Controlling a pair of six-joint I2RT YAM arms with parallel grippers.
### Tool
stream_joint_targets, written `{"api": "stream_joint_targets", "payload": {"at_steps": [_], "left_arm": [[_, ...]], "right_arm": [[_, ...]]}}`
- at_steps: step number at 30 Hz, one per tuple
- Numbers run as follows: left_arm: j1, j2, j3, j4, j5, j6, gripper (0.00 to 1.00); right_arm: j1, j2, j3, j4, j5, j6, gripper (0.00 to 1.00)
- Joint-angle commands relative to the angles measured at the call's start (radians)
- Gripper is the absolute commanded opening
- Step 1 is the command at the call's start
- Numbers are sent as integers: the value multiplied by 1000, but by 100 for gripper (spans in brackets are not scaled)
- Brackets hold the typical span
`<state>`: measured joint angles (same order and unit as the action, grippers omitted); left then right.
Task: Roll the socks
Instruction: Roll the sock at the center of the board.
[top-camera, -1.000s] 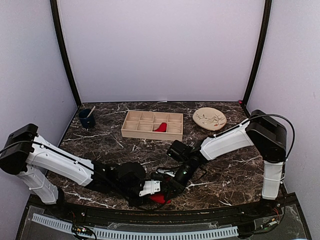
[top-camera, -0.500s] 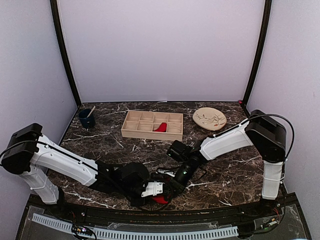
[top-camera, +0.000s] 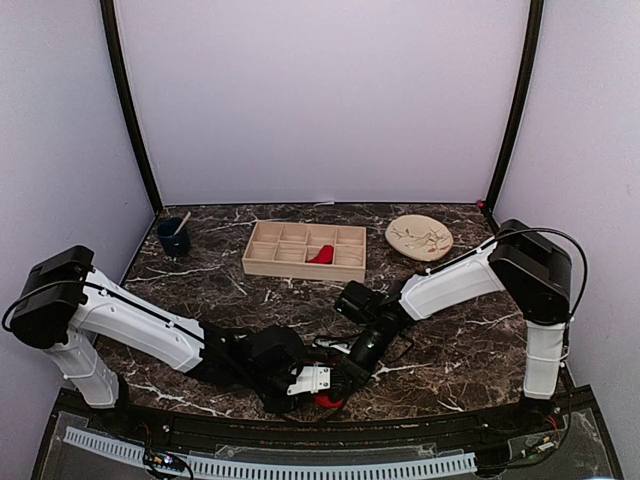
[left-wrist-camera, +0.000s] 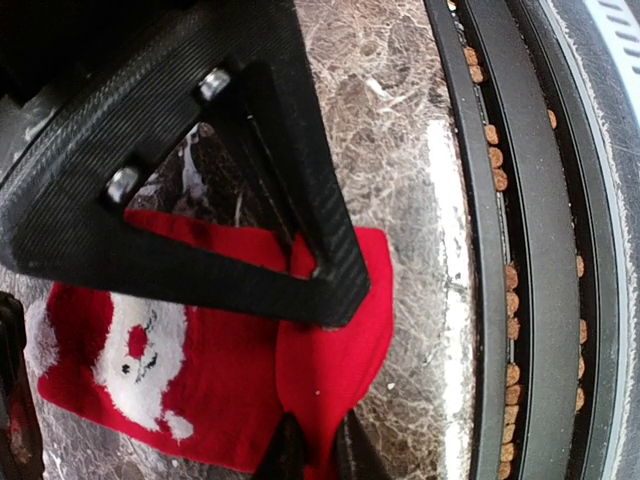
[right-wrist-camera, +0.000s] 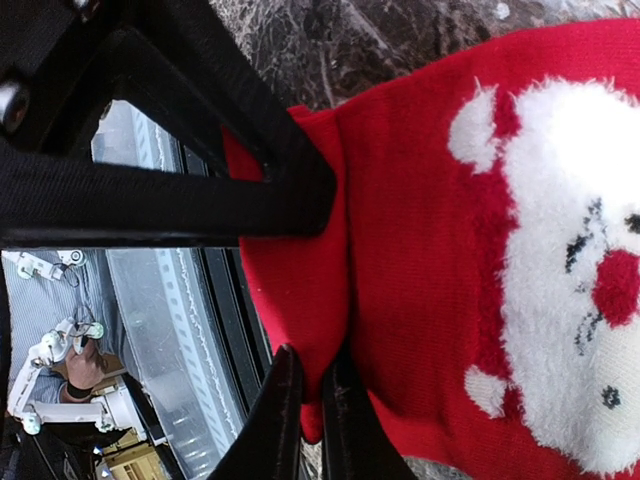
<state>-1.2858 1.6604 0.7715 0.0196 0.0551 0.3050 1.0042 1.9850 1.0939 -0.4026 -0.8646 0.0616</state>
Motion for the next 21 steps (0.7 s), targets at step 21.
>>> {"api": "stream_joint_targets", "payload": {"at_steps": [21], "left_arm": [[101, 56, 88, -180, 207, -10, 0]], "right_arm": [[-101, -117, -167, 191, -64, 133, 34]]}}
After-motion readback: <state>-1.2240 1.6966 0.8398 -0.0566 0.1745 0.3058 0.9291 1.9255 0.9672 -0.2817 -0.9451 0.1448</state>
